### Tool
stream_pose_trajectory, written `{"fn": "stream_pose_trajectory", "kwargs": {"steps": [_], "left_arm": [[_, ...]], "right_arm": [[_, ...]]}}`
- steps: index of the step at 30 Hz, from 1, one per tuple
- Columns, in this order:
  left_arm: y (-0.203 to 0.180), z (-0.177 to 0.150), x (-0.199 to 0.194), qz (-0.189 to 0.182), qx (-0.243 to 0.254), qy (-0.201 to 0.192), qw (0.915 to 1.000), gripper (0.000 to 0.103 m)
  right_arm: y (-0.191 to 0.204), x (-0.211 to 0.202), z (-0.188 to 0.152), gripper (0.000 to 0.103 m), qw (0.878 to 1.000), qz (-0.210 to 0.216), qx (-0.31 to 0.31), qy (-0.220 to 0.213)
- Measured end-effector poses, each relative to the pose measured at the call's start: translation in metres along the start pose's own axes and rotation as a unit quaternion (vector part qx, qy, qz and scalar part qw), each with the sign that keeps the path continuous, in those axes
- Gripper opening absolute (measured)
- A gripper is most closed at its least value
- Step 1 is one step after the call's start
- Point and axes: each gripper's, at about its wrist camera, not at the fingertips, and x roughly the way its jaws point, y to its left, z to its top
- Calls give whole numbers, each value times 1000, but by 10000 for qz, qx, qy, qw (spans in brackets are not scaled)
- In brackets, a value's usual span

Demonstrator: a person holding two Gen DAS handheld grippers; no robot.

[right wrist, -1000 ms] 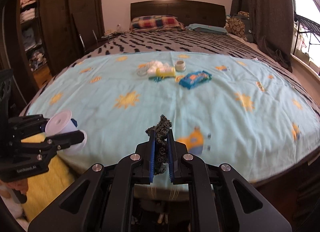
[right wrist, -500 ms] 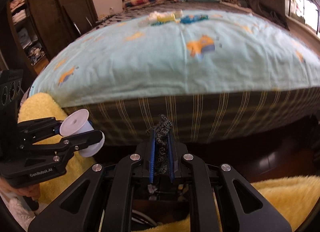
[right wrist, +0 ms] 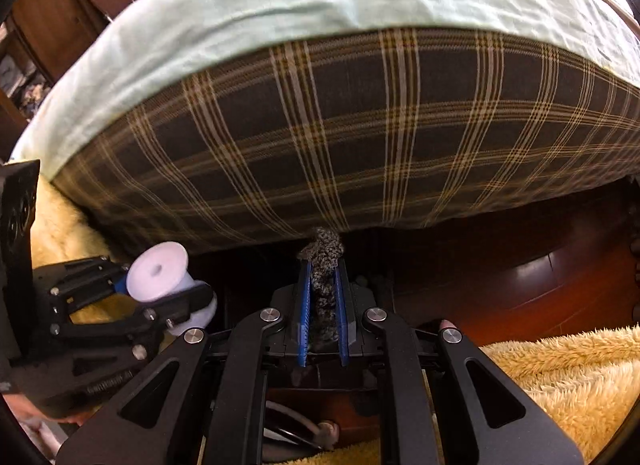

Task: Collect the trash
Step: 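Carry the spool and scrunchie down to the black bin with both tools, then open both tools over the bin to drop the spool and scrunchie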

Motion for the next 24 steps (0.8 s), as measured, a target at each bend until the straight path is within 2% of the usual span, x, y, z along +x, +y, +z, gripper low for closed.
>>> {"fn": "stream_pose_trajectory", "kwargs": {"steps": [6,8,10,11,13,14,15,16,20,24], "left_arm": [[-6,0,-1,-75,175,-69,9998,33],[-7,-1,-1,-73,169,-64,9998,39],[-6,-1,-2,-35,140,-85,9999,54],[-7,-1,-4,-13,138,-108,9998,57],[-9,0,-8,17,155,-164,9997,64],[-10,0,-10,45,175,-198,9996,65],[-10,0,-13,69,189,-228,9995,68],[-10,0,-15,87,202,-259,9994,72],[-14,7,-38,81,243,-453,9986,80],[-24,16,-65,51,301,-732,9969,89]], "right_arm": [[1,0,-1,15,10000,49,-5,-44],[2,-2,3,15,10000,39,26,-52],[0,-1,7,15,9999,33,91,-75],[-3,-2,10,16,9999,38,137,-94],[-9,-4,14,34,9997,52,207,-122],[-11,-6,15,49,9996,58,238,-158],[-13,-8,16,55,9994,66,258,-203],[-16,-11,17,57,9993,74,274,-230],[-24,-32,29,76,9981,93,352,-503],[-32,-66,49,84,9955,-21,195,-922]]}}
